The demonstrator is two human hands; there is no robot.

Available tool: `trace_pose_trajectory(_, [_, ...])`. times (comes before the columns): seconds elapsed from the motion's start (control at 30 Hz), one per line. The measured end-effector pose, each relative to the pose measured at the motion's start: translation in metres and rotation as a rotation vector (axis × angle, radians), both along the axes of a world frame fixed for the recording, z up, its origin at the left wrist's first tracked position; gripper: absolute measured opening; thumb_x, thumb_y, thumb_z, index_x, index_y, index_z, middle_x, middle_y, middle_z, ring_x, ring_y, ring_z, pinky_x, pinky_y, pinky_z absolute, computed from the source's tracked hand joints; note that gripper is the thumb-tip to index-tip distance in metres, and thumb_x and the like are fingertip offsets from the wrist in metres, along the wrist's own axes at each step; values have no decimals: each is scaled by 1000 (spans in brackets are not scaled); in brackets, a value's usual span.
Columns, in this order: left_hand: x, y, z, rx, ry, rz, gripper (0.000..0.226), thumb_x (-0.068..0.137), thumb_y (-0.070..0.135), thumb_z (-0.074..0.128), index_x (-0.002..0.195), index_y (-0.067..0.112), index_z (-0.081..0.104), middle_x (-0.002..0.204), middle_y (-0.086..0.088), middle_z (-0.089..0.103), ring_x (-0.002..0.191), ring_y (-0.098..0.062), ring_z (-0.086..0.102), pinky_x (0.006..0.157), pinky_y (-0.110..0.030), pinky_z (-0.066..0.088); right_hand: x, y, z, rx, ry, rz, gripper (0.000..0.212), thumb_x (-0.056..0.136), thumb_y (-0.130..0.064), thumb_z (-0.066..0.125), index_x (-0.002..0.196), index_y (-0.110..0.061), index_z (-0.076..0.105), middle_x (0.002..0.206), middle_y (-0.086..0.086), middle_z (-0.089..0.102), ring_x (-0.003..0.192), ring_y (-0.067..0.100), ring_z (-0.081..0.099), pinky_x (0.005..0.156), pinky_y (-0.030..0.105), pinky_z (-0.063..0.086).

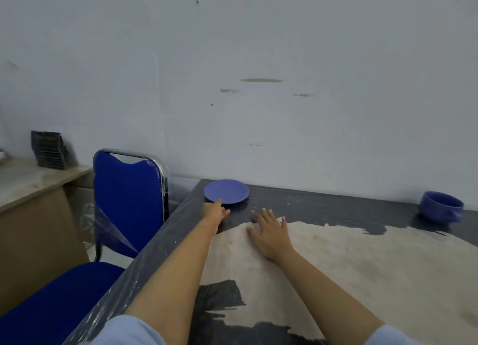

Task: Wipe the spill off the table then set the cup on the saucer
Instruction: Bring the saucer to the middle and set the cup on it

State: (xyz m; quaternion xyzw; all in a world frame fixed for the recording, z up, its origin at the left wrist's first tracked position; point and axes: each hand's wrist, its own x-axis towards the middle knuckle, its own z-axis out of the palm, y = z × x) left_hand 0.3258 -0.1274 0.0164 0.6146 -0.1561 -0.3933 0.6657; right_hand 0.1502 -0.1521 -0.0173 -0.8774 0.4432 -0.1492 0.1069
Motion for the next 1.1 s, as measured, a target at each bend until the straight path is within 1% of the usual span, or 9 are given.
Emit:
trace_pose_trajectory(0.13, [5,-18,-2,-28,73,-64,53,102,19,46,149,-1,29,136,-28,52,117,-38,61,99,-39,51,1,-8,-10,-10,59,-7,62,97,-58,22,153,-33,18,163,0,9,151,17,3,120,50,-3])
trace_pose_trajectory(0.4, [1,-40,-8,-84,186,188,50,100,2,45,148,3,32,142,-22,50,110,-39,66,77,-32,55,1,-8,-13,-40,39,-6,62,96,-59,22,153,-34,19,163,-1,10,150,15,4,120,49,-3])
trace_pose_trajectory(0.6, [-2,-41,-10,-102,156,238,46,98,-5,46,143,3,40,138,-24,51,106,-41,65,84,-38,58,1,-6,-10,-9,-14,-5,62,95,-60,23,151,-34,24,163,-3,13,150,13,5,121,48,-1])
trace_pose_trajectory(0.7, [-3,-35,-12,-124,129,202,37,97,-3,49,135,2,47,129,-26,58,91,-37,68,80,-35,57,-1,-5,-8,56,-171,-12,60,96,-59,26,149,-32,31,162,-5,18,150,10,7,121,45,-1])
trace_pose_trajectory(0.8, [-9,-26,-9,-157,126,145,40,97,-3,50,137,1,47,128,-27,59,100,-38,67,83,-36,56,-6,1,-2,128,-451,1,47,100,-47,35,140,-26,45,155,-4,34,148,12,19,122,42,5])
trace_pose_trajectory(0.87, [-15,-18,-4,-175,117,95,41,97,-4,50,138,1,46,130,-27,57,107,-40,65,87,-38,57,-14,5,3,161,-666,-13,35,101,-37,40,131,-24,54,141,-3,51,131,12,44,117,40,25])
trace_pose_trajectory(0.93, [-24,-9,1,-175,99,40,41,97,-4,51,137,1,46,129,-26,57,107,-39,65,87,-38,56,-27,7,10,178,-786,-70,30,100,-32,43,126,-23,56,128,-5,58,109,8,55,100,33,44])
trace_pose_trajectory(1.0, [-38,0,5,-176,88,-21,41,97,-4,52,137,0,46,125,-26,59,105,-39,66,85,-37,56,-46,6,16,194,-850,-148,30,100,-26,44,126,-20,57,127,-3,58,113,13,55,90,27,44])
trace_pose_trajectory(1.1, [-65,11,11,-185,100,-119,39,96,-4,53,134,-3,47,119,-28,60,95,-37,66,83,-36,55,-81,3,24,184,-903,-252,29,100,-21,45,124,-13,59,125,2,61,117,18,54,93,28,42])
